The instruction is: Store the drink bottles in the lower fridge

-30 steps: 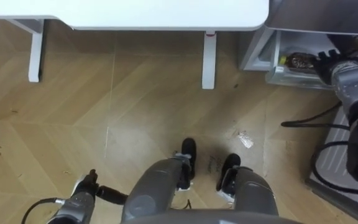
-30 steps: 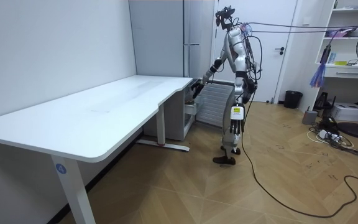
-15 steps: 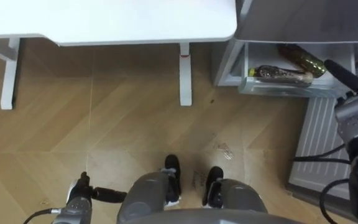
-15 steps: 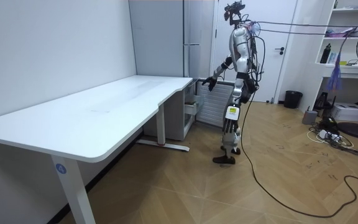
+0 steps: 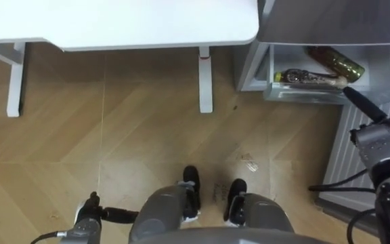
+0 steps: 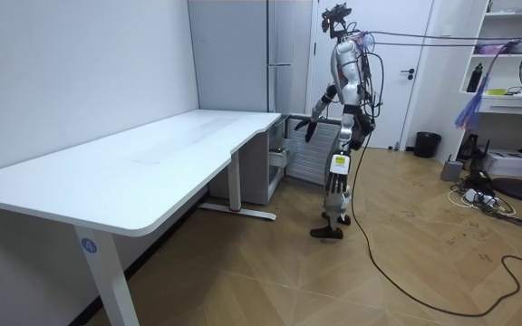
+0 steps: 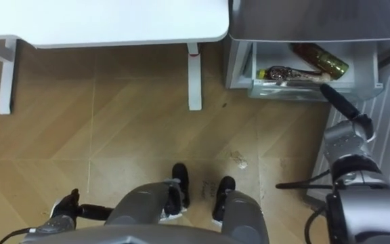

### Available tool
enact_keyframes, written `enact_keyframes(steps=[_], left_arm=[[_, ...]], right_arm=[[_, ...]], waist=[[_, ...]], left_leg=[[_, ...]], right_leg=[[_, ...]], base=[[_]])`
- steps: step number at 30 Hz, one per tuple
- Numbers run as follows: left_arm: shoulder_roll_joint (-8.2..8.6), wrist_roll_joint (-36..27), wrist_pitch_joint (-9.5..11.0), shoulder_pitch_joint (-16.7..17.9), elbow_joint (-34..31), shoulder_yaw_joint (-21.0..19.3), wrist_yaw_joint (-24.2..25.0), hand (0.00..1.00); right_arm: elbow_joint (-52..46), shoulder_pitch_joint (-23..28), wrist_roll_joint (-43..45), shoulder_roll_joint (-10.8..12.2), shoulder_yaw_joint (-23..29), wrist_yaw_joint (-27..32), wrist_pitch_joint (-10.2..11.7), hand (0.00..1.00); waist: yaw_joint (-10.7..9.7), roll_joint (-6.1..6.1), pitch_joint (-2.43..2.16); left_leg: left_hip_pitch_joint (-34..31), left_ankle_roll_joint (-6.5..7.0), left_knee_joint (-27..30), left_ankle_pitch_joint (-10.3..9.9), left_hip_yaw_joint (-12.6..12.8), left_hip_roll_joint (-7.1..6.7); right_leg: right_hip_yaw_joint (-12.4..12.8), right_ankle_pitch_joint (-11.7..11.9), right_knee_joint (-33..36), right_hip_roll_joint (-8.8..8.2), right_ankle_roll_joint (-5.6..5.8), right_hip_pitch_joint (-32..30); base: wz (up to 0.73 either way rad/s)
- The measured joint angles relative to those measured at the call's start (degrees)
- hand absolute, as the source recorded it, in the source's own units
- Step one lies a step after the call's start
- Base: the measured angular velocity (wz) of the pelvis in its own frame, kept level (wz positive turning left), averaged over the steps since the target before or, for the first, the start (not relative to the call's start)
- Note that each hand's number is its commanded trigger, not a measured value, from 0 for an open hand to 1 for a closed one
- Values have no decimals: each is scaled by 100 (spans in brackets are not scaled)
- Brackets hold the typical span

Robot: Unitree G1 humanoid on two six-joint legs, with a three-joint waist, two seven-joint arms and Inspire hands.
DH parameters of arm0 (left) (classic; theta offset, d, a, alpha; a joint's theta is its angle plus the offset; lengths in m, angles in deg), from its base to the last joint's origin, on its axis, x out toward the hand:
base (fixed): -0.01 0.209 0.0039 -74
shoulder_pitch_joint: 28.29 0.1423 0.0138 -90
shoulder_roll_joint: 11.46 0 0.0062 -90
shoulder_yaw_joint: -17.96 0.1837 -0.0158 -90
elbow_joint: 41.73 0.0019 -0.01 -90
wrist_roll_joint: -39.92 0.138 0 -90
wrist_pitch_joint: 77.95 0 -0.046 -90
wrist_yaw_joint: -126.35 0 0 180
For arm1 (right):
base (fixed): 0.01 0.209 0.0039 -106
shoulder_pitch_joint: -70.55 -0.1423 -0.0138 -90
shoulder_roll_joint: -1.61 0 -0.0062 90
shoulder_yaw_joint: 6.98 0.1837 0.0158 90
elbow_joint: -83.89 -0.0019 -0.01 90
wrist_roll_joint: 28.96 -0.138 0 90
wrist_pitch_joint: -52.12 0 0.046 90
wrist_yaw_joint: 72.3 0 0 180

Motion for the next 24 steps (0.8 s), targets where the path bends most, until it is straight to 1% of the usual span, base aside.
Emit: enact_keyframes(steps=[2,5,7,8,9,10,11,13,14,15,16,18,21,22,24], left_arm=[[-7,6,-2,2,4,-1,57,0],[-27,43,-39,8,11,-3,73,0],[-87,66,-43,7,10,-2,148,0],[-109,66,-45,7,11,0,161,0],[-173,67,-55,5,-1,29,158,0],[-229,98,-68,1,-7,52,154,0],[-241,103,-80,1,-5,48,152,0],[-266,113,-106,0,-27,46,154,0],[-274,137,-112,-8,-56,45,152,0],[-280,197,-139,-23,-84,46,151,0],[-278,222,-147,-21,-118,46,155,0],[-279,303,-135,-31,-140,45,156,0],[-302,315,-151,-21,-251,36,151,0],[-315,316,-164,-15,-291,30,148,0],[-353,314,-207,11,-411,30,149,0]], right_arm=[[24,39,-91,15,2,-201,-27,0],[97,54,-429,15,26,-498,-34,0],[146,15,-589,15,14,-783,-35,0],[168,9,-644,14,12,-863,-34,0],[233,-6,-771,10,-1,-1007,-34,0],[248,-21,-834,5,-19,-1105,-35,0],[248,-30,-851,-7,-26,-1152,-37,0],[250,-77,-856,-100,-26,-1349,-41,0],[252,-109,-857,-128,-26,-1370,-40,0],[276,-189,-831,-192,-38,-1449,-40,0],[339,-303,-765,-245,-38,-1538,-41,0],[332,-479,-697,-341,-72,-1643,-47,0],[327,-669,-500,-604,-129,-1743,-111,0],[325,-678,-445,-630,-162,-1722,-143,0],[279,-687,-347,-646,-171,-1712,-156,0]], waist=[[14,0,20],[95,-12,56],[130,-15,86],[132,-13,97],[135,-21,109],[180,-47,126],[203,-50,130],[230,-46,130],[228,-46,131],[238,-48,132],[235,-53,133],[218,-75,143],[239,-80,146],[244,-92,144],[248,-129,142]], left_leg=[[-135,1,168,-61,-5,0],[-432,-12,683,-280,-23,30],[-778,-20,1247,-523,-77,65],[-874,-28,1386,-583,-109,65],[-1080,-41,1654,-694,-184,60],[-1293,-44,1960,-802,-199,57],[-1407,-44,2121,-861,-200,57],[-1867,-39,2707,-1076,-229,36],[-1982,-34,2848,-1131,-238,34],[-2214,-31,3142,-1223,-245,41],[-2411,-22,3393,-1306,-247,39],[-2687,-14,3729,-1402,-246,17],[-3138,-11,4312,-1575,-300,20],[-3269,-21,4511,-1643,-342,33],[-3461,-37,4749,-1715,-363,63]], right_leg=[[4,-83,180,-36,-6,-139],[58,-309,657,-77,-23,-415],[29,-575,1191,-169,-56,-717],[28,-648,1317,-182,-58,-789],[1,-793,1611,-231,-69,-965],[21,-931,1932,-277,-90,-1178],[24,-986,2090,-302,-109,-1287],[21,-1259,2725,-440,-154,-1722],[30,-1323,2880,-461,-155,-1830],[52,-1451,3182,-500,-168,-2056],[46,-1550,3449,-572,-208,-2238],[64,-1690,3826,-669,-244,-2512],[73,-1901,4391,-745,-280,-2900],[60,-1974,4559,-746,-287,-2994],[59,-2050,4772,-754,-301,-3160]], base=[[5],[2],[14],[22],[22],[16],[5],[11],[18],[13],[11],[10],[10],[10],[2]])
